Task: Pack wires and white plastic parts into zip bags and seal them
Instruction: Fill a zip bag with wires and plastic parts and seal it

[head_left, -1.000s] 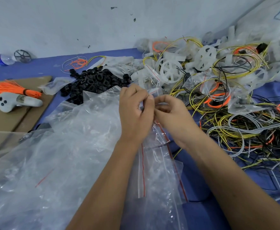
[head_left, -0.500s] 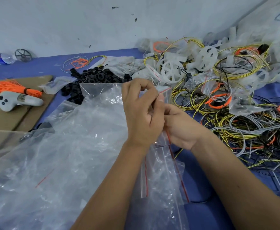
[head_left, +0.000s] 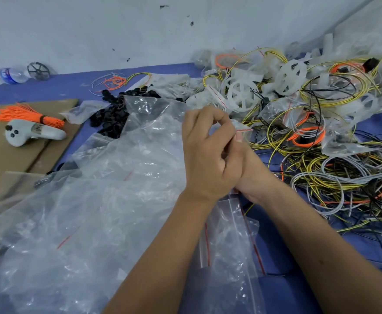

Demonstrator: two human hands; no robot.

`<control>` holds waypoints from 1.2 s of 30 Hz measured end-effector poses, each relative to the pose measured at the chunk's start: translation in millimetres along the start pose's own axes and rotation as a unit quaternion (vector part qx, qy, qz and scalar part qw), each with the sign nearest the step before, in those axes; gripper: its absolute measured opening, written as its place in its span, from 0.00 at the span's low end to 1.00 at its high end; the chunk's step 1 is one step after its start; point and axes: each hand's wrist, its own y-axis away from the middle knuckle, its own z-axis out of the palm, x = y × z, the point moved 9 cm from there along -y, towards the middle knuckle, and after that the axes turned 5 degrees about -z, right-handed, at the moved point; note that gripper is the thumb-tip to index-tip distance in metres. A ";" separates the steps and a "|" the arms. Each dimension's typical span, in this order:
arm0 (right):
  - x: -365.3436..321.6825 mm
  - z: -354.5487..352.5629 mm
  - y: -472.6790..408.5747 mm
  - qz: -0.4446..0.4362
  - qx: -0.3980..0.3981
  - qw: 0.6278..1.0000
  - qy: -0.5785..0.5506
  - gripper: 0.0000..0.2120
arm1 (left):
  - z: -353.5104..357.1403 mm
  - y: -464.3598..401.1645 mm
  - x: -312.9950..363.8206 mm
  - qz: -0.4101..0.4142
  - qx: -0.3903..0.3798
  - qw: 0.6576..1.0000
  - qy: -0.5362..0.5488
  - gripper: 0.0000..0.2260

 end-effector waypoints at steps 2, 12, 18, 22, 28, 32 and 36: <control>-6.3 8.9 0.9 -0.022 -0.050 0.998 0.000 0.04 | -2.8 -0.7 -1.8 -0.001 0.006 1.000 -0.005 0.08; 11.6 4.1 2.6 0.084 -0.014 0.995 -0.060 0.18 | 4.7 2.3 -29.2 -0.101 -0.032 0.994 -0.024 0.08; 27.7 3.5 5.3 0.165 -0.016 0.985 -0.037 0.18 | 11.9 2.7 -37.2 -0.163 -0.063 0.985 -0.011 0.11; 23.4 -16.1 2.1 0.142 0.027 0.985 0.091 0.14 | 10.3 7.6 -44.1 -0.183 -0.046 0.980 -0.062 0.12; -26.4 -68.4 7.0 -0.021 0.227 0.877 0.423 0.07 | 38.1 33.2 -91.1 -0.314 -0.162 0.933 -0.066 0.17; -54.6 -99.6 22.0 -0.029 0.351 0.761 0.545 0.07 | 39.4 34.6 -95.2 -0.314 -0.168 0.932 -0.070 0.19; -74.7 -137.4 41.5 -0.016 0.438 0.673 0.596 0.12 | 36.8 33.6 -96.2 -0.319 -0.160 0.932 -0.065 0.22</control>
